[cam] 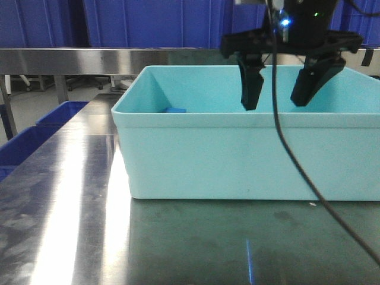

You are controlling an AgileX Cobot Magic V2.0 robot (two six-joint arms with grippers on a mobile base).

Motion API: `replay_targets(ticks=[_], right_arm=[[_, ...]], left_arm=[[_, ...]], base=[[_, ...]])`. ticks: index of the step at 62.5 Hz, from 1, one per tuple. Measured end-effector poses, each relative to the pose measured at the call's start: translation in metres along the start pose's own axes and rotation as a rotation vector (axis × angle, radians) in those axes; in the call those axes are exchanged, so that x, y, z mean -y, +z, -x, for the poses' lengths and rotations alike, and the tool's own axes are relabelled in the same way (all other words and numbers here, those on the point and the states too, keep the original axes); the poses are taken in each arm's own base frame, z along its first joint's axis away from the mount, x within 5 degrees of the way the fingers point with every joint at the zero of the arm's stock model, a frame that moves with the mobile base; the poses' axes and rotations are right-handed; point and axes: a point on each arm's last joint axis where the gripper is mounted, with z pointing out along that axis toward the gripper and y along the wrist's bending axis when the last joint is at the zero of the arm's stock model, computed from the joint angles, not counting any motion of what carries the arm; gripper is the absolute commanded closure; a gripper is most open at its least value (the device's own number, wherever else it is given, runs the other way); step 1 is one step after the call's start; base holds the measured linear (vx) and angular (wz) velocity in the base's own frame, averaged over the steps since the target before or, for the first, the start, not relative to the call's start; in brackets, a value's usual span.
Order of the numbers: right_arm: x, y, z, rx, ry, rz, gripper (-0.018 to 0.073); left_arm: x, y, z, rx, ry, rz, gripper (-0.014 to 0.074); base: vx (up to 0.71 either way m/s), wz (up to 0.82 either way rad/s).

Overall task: Pick red cube and place on left shelf
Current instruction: 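Lower the right gripper and close it on the red cube, then lift the red cube out of the teal bin with the right gripper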

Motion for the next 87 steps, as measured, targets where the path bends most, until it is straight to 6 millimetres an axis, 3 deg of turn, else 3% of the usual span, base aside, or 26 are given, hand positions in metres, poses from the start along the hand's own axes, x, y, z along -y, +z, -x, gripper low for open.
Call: replay_targets(ticks=[13, 23, 30, 43, 59, 66, 87], right_arm=[[0.003, 0.033, 0.000, -0.058, 0.023, -0.021, -0.0011], [0.003, 0.047, 0.001, -0.066, 0.026, -0.025, 0.0005], [0.003, 0.047, 0.003, -0.052, 0.027, -0.019, 0.0119], [0.002, 0.047, 0.003, -0.048, 0.029, -0.016, 0.0450], [0.002, 0.045, 0.003, -0.050, 0.032, -0.014, 0.0485], [0.003, 0.027, 0.005, -0.007, 0.035, -0.001, 0.0485], [0.015, -0.086, 0.005, 0.282, -0.011, 0.016, 0.0485]], left_arm=[[0.000, 0.000, 0.000, 0.000, 0.000, 0.000, 0.0495], [0.000, 0.000, 0.000, 0.000, 0.000, 0.000, 0.0495], [0.000, 0.000, 0.000, 0.000, 0.000, 0.000, 0.0495], [0.000, 0.000, 0.000, 0.000, 0.000, 0.000, 0.0495], [0.000, 0.000, 0.000, 0.000, 0.000, 0.000, 0.0495], [0.000, 0.000, 0.000, 0.000, 0.000, 0.000, 0.0495], [0.000, 0.000, 0.000, 0.000, 0.000, 0.000, 0.0495]], base=[[0.00, 0.00], [0.00, 0.00], [0.00, 0.00], [0.00, 0.00], [0.00, 0.00], [0.00, 0.00], [-0.01, -0.04]])
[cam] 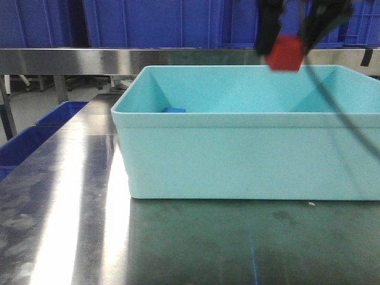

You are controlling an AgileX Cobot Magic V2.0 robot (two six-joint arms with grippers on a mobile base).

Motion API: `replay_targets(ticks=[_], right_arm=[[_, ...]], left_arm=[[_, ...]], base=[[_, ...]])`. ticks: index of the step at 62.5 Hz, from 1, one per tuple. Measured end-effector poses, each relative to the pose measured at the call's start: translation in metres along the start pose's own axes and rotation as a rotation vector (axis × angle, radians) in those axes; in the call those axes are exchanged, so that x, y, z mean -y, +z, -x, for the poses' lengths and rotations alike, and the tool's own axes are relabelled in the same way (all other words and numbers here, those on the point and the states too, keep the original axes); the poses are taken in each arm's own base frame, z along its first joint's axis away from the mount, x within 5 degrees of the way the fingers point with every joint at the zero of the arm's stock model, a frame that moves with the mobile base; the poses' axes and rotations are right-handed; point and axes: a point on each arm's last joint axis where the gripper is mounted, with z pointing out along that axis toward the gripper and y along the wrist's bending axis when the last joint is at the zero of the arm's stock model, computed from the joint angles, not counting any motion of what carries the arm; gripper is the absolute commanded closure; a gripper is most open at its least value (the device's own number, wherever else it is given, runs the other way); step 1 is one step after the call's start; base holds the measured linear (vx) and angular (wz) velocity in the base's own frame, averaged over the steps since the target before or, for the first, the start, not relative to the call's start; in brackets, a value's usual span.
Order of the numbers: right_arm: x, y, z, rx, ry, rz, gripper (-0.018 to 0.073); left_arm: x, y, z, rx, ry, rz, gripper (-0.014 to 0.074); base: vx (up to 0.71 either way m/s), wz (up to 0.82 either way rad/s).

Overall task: Pick red cube and place on left shelf
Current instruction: 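Lift the red cube out of the teal bin with the right gripper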

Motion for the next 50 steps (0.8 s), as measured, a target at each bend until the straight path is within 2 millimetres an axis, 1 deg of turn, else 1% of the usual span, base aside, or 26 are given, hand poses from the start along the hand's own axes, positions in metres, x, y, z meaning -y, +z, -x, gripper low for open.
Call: replay_targets(ticks=[6, 7, 12, 16, 17, 18, 22, 26, 28, 29, 30, 32, 33, 34, 35, 36, 40, 45, 47, 50], right_arm=[[0.006, -0.030, 0.001, 0.076, -0.026, -0.016, 0.0485], [0.008, -0.038, 0.001, 0.094, -0.027, -0.016, 0.0485], [0.014, -0.058, -0.006, 0.139, -0.044, -0.029, 0.0485], [0.020, -0.076, -0.018, 0.182, -0.060, -0.036, 0.0485], [0.021, -0.074, -0.022, 0.174, -0.068, -0.044, 0.0485], [0.023, -0.079, -0.026, 0.189, -0.071, -0.044, 0.0485], [0.028, -0.086, -0.041, 0.212, -0.084, -0.046, 0.0485], [0.034, -0.093, -0.065, 0.248, -0.098, -0.039, 0.0485], [0.036, -0.096, -0.075, 0.265, -0.104, -0.034, 0.0485], [0.038, -0.100, -0.080, 0.289, -0.104, -0.026, 0.0485], [0.039, -0.098, -0.087, 0.288, -0.108, -0.024, 0.0485], [0.041, -0.101, -0.099, 0.317, -0.112, -0.013, 0.0485], [0.042, -0.105, -0.103, 0.345, -0.112, -0.004, 0.0485], [0.044, -0.102, -0.114, 0.348, -0.117, 0.002, 0.0485], [0.045, -0.105, -0.119, 0.369, -0.116, 0.009, 0.0485], [0.046, -0.104, -0.123, 0.371, -0.119, 0.012, 0.0485], [0.051, -0.109, -0.145, 0.431, -0.122, 0.032, 0.0485], [0.055, -0.114, -0.167, 0.485, -0.123, 0.048, 0.0485], [0.057, -0.112, -0.175, 0.484, -0.124, 0.050, 0.0485], [0.060, -0.116, -0.187, 0.519, -0.123, 0.056, 0.0485]], left_arm=[[0.000, 0.000, 0.000, 0.000, 0.000, 0.000, 0.0495], [0.000, 0.000, 0.000, 0.000, 0.000, 0.000, 0.0495], [0.000, 0.000, 0.000, 0.000, 0.000, 0.000, 0.0495], [0.000, 0.000, 0.000, 0.000, 0.000, 0.000, 0.0495], [0.000, 0.000, 0.000, 0.000, 0.000, 0.000, 0.0495], [0.000, 0.000, 0.000, 0.000, 0.000, 0.000, 0.0495], [0.000, 0.000, 0.000, 0.000, 0.000, 0.000, 0.0495], [0.000, 0.000, 0.000, 0.000, 0.000, 0.000, 0.0495], [0.000, 0.000, 0.000, 0.000, 0.000, 0.000, 0.0495], [0.000, 0.000, 0.000, 0.000, 0.000, 0.000, 0.0495], [0.000, 0.000, 0.000, 0.000, 0.000, 0.000, 0.0495], [0.000, 0.000, 0.000, 0.000, 0.000, 0.000, 0.0495], [0.000, 0.000, 0.000, 0.000, 0.000, 0.000, 0.0495], [0.000, 0.000, 0.000, 0.000, 0.000, 0.000, 0.0495], [0.000, 0.000, 0.000, 0.000, 0.000, 0.000, 0.0495], [0.000, 0.000, 0.000, 0.000, 0.000, 0.000, 0.0495], [0.000, 0.000, 0.000, 0.000, 0.000, 0.000, 0.0495], [0.000, 0.000, 0.000, 0.000, 0.000, 0.000, 0.0495], [0.000, 0.000, 0.000, 0.000, 0.000, 0.000, 0.0495], [0.000, 0.000, 0.000, 0.000, 0.000, 0.000, 0.0495]], base=[[-0.01, -0.05], [0.00, 0.00], [0.00, 0.00], [0.00, 0.00], [0.00, 0.00], [0.00, 0.00], [0.00, 0.00], [0.00, 0.00], [0.00, 0.00], [0.00, 0.00], [0.00, 0.00], [0.00, 0.00], [0.00, 0.00], [0.00, 0.00], [0.00, 0.00], [0.00, 0.00], [0.00, 0.00], [0.00, 0.00], [0.00, 0.00], [0.00, 0.00]])
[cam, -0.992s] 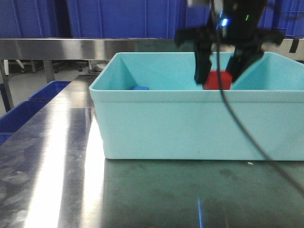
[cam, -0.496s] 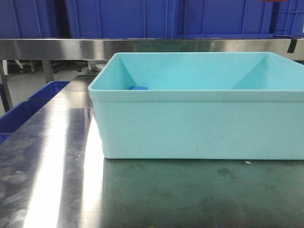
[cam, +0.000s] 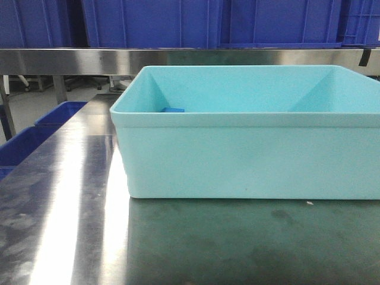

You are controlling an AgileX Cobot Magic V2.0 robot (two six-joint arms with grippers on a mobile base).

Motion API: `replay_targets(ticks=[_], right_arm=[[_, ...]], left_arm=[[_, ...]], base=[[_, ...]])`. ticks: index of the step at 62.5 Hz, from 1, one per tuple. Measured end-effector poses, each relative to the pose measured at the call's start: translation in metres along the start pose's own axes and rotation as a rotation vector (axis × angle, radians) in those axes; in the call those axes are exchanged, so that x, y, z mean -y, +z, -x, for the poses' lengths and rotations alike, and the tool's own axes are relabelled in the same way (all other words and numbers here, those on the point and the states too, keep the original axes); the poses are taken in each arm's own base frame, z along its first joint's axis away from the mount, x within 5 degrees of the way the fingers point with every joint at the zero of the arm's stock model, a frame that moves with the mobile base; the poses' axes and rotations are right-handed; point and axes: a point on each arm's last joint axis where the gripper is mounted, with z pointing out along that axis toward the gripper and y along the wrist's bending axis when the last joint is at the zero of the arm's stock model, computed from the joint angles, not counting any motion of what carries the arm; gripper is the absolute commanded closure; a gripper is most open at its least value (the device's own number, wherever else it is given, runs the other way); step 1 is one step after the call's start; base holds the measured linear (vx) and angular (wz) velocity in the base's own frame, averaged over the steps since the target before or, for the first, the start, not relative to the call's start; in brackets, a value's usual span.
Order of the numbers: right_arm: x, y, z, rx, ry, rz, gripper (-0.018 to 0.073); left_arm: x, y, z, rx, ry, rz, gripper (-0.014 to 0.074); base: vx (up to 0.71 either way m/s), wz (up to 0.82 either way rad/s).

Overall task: Pick red cube and place on left shelf
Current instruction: 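Lift the red cube out of the teal bin with the right gripper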

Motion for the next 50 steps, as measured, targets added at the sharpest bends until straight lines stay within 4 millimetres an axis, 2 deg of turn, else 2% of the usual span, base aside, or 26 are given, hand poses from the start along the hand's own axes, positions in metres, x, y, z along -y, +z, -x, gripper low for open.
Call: replay_targets(ticks=[8, 18, 50], right_arm=[[0.003, -0.018, -0.015, 0.072, 0.007, 0.007, 0.0485], [0.005, -0.033, -0.020, 0.142, 0.014, 0.010, 0.0485], [0.005, -0.035, -0.019, 0.157, 0.016, 0.012, 0.0485]], left_arm=[[0.000, 0.000, 0.000, 0.000, 0.000, 0.000, 0.0495], [0.000, 0.000, 0.000, 0.000, 0.000, 0.000, 0.0495], [0.000, 0.000, 0.000, 0.000, 0.000, 0.000, 0.0495]], base=[[0.00, 0.00], [0.00, 0.00], [-0.01, 0.03]])
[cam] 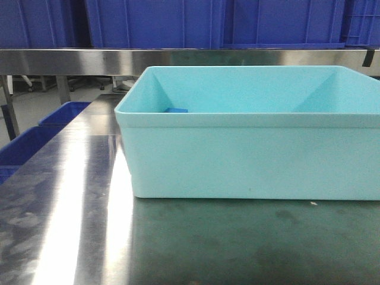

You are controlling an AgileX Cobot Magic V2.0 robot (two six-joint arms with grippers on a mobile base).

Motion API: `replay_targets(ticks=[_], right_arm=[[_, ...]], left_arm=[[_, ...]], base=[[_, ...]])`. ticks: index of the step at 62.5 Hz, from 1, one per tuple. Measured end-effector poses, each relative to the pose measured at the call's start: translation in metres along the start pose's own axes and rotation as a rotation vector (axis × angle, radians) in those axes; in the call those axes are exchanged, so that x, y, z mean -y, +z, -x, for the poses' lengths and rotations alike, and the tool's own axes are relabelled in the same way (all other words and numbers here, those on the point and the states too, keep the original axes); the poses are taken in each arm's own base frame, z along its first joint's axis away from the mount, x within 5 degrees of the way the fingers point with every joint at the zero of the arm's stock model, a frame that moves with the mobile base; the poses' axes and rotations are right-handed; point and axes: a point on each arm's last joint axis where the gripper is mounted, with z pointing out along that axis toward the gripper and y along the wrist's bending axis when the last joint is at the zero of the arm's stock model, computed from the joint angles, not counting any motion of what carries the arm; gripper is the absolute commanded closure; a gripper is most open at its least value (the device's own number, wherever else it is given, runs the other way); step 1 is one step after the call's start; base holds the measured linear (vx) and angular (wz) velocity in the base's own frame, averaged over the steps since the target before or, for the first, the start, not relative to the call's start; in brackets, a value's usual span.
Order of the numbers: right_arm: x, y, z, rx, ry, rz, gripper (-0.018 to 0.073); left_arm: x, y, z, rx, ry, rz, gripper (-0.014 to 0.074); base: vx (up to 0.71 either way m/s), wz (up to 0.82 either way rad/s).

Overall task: Pick red cube and place on left shelf
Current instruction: 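Lift the red cube out of the teal bin with the right gripper, then drive the base to the shelf rack holding the red cube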

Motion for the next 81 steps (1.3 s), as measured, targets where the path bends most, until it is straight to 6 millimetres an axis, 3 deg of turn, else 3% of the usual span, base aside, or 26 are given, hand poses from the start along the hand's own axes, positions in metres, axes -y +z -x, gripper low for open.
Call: replay_targets(ticks=[39, 81], right_arm=[[0.0000, 0.0000, -0.0002, -0.002, 0.000, -0.001, 0.0485], [0.0000, 0.0000, -0.0002, -0.002, 0.000, -0.001, 0.0485]], left_arm=[[0.0000, 0.0000, 0.0000, 0.000, 0.000, 0.000, 0.0495], [0.0000, 0.0000, 0.0000, 0.000, 0.000, 0.000, 0.0495]], base=[[-0.05, 0.38], [-0.11, 0.89]])
